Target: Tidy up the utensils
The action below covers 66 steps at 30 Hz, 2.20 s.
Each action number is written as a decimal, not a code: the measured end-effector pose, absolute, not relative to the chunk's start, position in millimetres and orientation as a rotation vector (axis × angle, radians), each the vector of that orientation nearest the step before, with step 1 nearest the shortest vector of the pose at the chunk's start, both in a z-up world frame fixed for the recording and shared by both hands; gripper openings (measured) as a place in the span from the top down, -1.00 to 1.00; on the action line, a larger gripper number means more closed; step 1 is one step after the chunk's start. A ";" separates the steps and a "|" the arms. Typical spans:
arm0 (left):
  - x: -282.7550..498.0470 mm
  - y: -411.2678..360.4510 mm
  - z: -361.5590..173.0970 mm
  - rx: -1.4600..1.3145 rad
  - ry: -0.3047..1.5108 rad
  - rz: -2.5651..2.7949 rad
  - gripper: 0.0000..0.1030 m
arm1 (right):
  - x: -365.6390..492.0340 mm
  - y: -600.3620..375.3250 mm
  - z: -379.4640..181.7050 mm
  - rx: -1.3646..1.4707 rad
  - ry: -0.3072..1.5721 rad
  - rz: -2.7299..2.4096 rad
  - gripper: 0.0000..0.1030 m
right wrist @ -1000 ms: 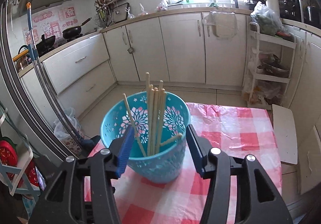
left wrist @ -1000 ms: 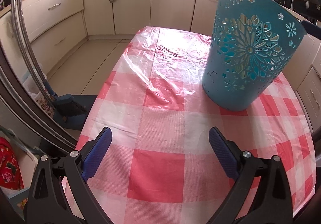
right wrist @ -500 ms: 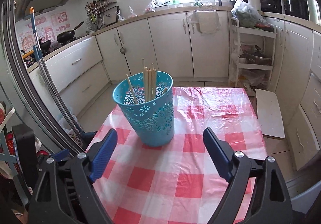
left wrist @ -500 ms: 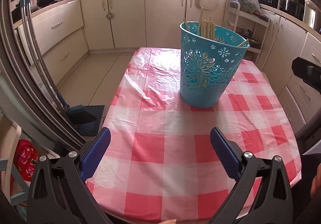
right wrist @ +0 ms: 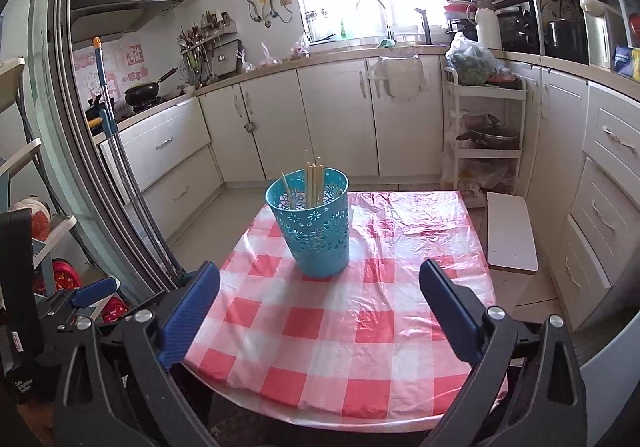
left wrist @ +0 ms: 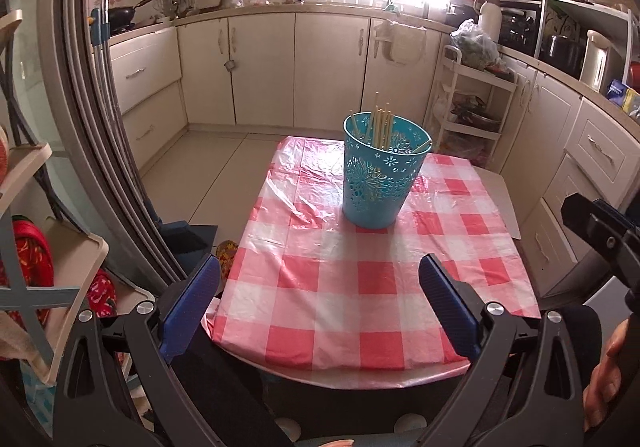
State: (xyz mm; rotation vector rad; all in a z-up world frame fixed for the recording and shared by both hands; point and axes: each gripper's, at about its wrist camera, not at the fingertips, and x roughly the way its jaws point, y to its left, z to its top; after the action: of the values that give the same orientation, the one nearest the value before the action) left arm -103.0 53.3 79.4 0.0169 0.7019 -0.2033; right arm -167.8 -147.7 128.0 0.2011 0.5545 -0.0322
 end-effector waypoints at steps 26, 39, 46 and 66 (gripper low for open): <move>-211.2 85.6 126.6 0.049 0.663 -0.190 -0.85 | -273.1 -104.1 145.4 0.237 0.536 -0.007 -0.86; -225.6 96.0 135.1 0.062 0.614 -0.141 -0.85 | -282.1 -98.9 150.5 0.214 0.515 0.001 -0.86; -230.9 97.3 137.9 0.066 0.595 -0.132 -0.85 | -283.8 -96.9 152.0 0.208 0.516 0.005 -0.86; -234.2 104.0 138.2 0.053 0.581 -0.122 -0.85 | -286.1 -93.7 152.9 0.199 0.521 0.009 -0.86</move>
State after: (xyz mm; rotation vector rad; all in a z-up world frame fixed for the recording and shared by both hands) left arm -234.2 104.0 138.2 0.0533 0.5814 -0.1223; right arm -286.1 -93.7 152.9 0.1992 0.5213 0.0086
